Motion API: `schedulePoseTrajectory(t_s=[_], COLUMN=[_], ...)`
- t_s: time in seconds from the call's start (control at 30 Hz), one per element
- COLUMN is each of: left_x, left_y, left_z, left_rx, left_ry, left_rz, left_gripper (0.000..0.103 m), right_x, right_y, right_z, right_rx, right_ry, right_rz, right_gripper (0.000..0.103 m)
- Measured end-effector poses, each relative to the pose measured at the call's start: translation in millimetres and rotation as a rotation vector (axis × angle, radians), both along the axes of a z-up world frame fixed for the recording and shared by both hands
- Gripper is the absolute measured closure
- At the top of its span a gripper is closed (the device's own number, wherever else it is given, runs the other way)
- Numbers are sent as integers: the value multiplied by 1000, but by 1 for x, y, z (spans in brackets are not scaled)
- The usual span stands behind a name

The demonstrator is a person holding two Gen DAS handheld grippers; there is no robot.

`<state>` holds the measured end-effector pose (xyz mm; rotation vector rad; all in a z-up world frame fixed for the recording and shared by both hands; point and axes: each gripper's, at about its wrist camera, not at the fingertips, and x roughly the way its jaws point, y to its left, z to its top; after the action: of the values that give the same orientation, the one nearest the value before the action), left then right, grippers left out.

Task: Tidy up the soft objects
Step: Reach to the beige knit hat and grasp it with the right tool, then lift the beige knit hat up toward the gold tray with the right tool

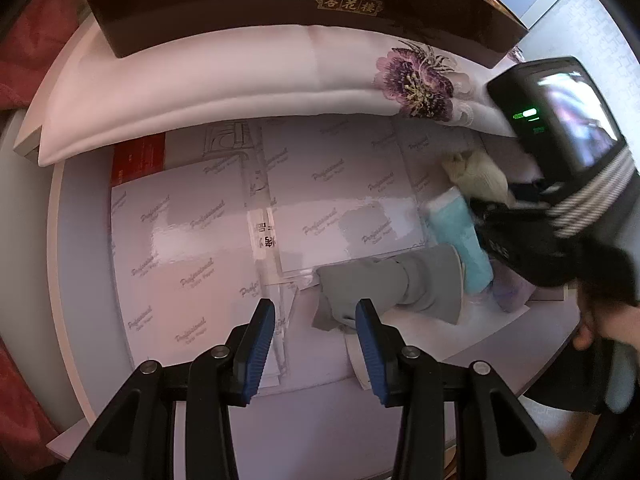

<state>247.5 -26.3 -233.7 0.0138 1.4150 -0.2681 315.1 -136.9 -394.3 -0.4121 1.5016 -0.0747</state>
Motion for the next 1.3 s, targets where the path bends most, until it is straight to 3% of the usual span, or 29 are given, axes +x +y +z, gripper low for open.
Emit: schedulePoseTrajectory(t_s=[0.17,0.3,0.57,0.67,0.97,1.07,1.17,1.3], left_x=[-1,0,12,14,21,23,25,25], left_y=[-10,-22,-39,-52,-74,-79,-79,-81], left_z=[3,9,-8,-18,-37,-41,-44,-52], left_rx=[9,23,111,110,92,99,112,133], left_ry=[-2,-10,24,44,80,82,87,93], left_rz=[-88,-174,-295,-359,-443,-454,-463,-456], left_gripper=[55,40,40,40,40,40,40,51], right_x=[-6,-2,-40,-43,-70,-80,-88,-97], right_y=[-11,-22,-44,-53,-50,-53,-56,-58], right_z=[11,8,29,40,94,144,174,214], right_rx=[173,236,302,325,380,404,458,539], right_ry=[40,44,5,-7,-53,-75,-116,-188], right_rz=[-135,-205,-199,-196,-198,-196,-184,-146], right_gripper=[68,68,68,68,68,68,68,68])
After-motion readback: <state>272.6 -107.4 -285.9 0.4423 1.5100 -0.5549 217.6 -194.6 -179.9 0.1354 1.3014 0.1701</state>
